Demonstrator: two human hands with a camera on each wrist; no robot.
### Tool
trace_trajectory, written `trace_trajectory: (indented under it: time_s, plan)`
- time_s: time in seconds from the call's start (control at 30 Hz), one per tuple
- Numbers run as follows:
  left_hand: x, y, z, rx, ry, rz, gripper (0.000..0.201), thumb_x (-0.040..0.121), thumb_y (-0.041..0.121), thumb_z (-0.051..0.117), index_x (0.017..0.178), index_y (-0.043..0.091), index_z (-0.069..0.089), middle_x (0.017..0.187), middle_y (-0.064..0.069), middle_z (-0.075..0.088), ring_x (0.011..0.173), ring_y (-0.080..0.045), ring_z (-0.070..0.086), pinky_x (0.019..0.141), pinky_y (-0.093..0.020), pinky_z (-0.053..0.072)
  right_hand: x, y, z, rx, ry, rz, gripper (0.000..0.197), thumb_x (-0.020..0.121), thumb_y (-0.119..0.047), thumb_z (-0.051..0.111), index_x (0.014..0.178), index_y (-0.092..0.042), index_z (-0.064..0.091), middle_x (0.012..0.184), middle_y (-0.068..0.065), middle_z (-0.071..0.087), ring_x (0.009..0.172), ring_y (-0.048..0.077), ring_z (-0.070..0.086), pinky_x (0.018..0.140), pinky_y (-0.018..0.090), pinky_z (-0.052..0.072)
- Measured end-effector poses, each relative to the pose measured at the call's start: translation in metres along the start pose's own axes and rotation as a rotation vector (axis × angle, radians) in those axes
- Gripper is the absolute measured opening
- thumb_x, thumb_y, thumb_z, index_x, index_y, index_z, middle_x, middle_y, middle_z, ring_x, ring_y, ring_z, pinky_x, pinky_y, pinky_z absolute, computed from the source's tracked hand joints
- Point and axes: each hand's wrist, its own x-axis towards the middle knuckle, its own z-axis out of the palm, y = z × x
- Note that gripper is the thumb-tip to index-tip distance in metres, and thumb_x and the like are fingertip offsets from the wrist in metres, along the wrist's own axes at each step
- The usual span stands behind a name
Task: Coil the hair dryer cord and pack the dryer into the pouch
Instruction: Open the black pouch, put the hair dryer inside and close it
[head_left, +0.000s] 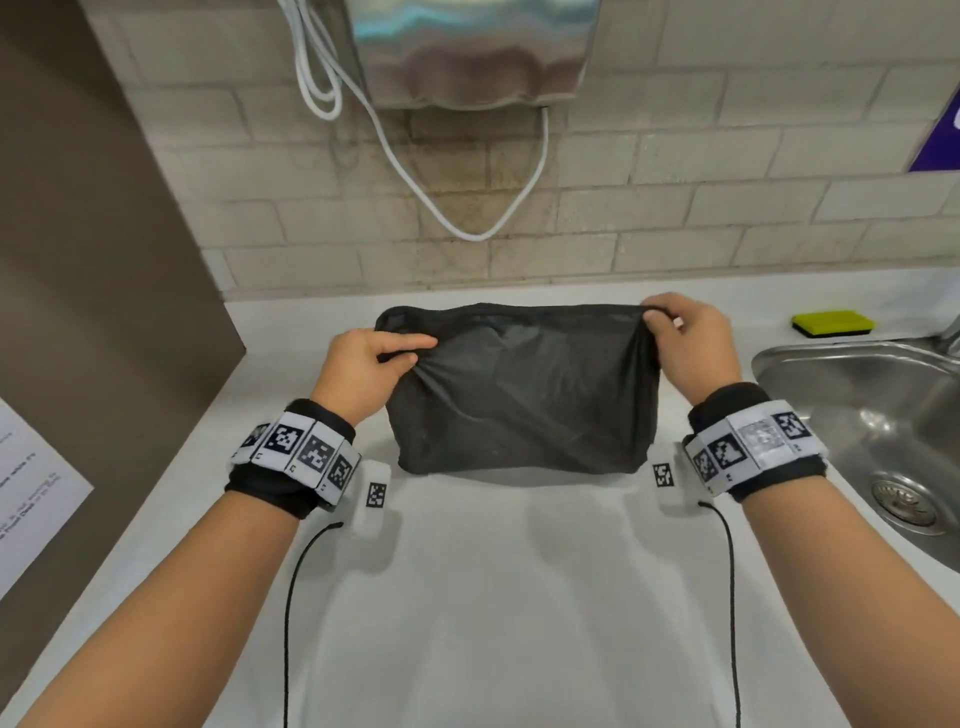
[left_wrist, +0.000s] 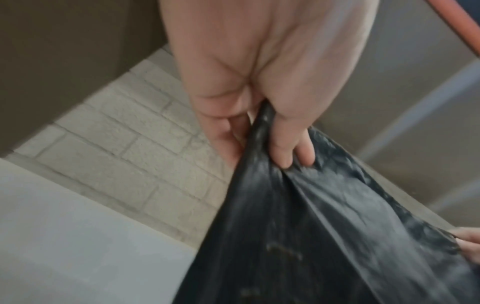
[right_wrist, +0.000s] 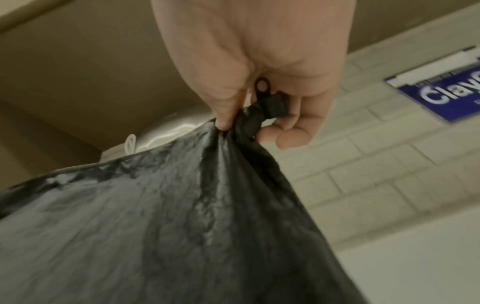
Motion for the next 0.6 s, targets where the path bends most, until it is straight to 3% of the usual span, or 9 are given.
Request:
trace_trajectory:
  time_s: [0.03,0.1,0.17,0.27,0.37,0.5,0.53,0.6]
  plan:
    - [0.002,-0.001,-0.007,0.008,-0.020,-0.013,0.028,0.086,0.002,0.058,0.106,0.018,0.069,0.106,-0.002,0.067,0.100,-0.007,0.057,0.080,0.007,0.034,0.005,-0.006,-0.001,0.023,-0.004,-0.031,0.021,0.089,-0.007,0.051,0.100,-0.004,0.068,0.096,0.007,0.065,0.086,0.014,0.056,0.087,0.027,0.047]
    - [0.003,-0.003,-0.021,0.047,-0.012,-0.031,0.028,0.087,0.001,0.057,0.107,0.016,0.070,0.106,0.000,0.067,0.100,-0.006,0.056,0.077,0.009,0.033,0.012,-0.017,0.001,0.070,-0.051,-0.080,0.021,0.088,-0.004,0.051,0.099,-0.003,0.069,0.097,0.005,0.065,0.078,0.000,0.057,0.074,0.007,0.044]
    - [0.004,-0.006,-0.035,0.101,0.015,-0.048,0.029,0.088,0.001,0.054,0.108,0.015,0.069,0.106,0.002,0.066,0.099,-0.005,0.055,0.076,0.006,0.033,0.017,-0.026,0.009,0.102,-0.097,-0.111,0.021,0.088,-0.001,0.051,0.099,-0.002,0.068,0.097,0.003,0.063,0.075,-0.007,0.056,0.064,-0.003,0.038]
    - [0.005,-0.014,-0.056,0.155,0.044,-0.099,0.031,0.089,0.000,0.052,0.109,0.016,0.069,0.113,-0.003,0.067,0.102,-0.010,0.057,0.085,-0.007,0.035,0.022,-0.039,0.031,0.118,-0.166,-0.155,0.021,0.088,-0.001,0.052,0.101,-0.001,0.068,0.098,0.004,0.062,0.090,0.011,0.056,0.068,-0.005,0.038]
    - [0.008,-0.028,-0.077,0.220,0.048,-0.187,0.032,0.088,-0.001,0.052,0.108,0.016,0.070,0.115,-0.007,0.067,0.108,-0.017,0.060,0.088,-0.011,0.036,0.026,-0.052,0.056,0.142,-0.281,-0.178,0.017,0.086,-0.002,0.056,0.097,-0.004,0.069,0.090,0.002,0.063,0.079,0.008,0.057,0.064,0.005,0.044]
    - [0.012,-0.055,-0.105,0.262,0.091,-0.300,0.033,0.086,-0.003,0.051,0.103,0.017,0.072,0.103,-0.010,0.070,0.086,-0.019,0.061,0.072,-0.006,0.041,0.037,-0.067,0.091,0.165,-0.445,-0.220,0.016,0.082,-0.001,0.062,0.095,-0.007,0.070,0.084,-0.002,0.064,0.060,-0.012,0.055,0.056,0.003,0.042]
    - [0.014,-0.062,-0.112,0.275,0.091,-0.330,0.033,0.086,-0.002,0.051,0.102,0.018,0.072,0.098,-0.010,0.071,0.082,-0.019,0.059,0.064,-0.001,0.040,0.040,-0.070,0.100,0.167,-0.466,-0.237,0.016,0.081,0.000,0.062,0.094,-0.007,0.070,0.083,-0.002,0.064,0.060,-0.014,0.054,0.057,0.002,0.041]
    - [0.020,-0.071,-0.124,0.320,0.072,-0.402,0.033,0.087,-0.001,0.051,0.101,0.019,0.073,0.090,-0.009,0.069,0.077,-0.021,0.057,0.055,-0.003,0.041,0.047,-0.077,0.116,0.158,-0.497,-0.281,0.013,0.079,0.001,0.063,0.087,-0.009,0.068,0.078,-0.004,0.061,0.060,-0.012,0.052,0.061,0.002,0.040]
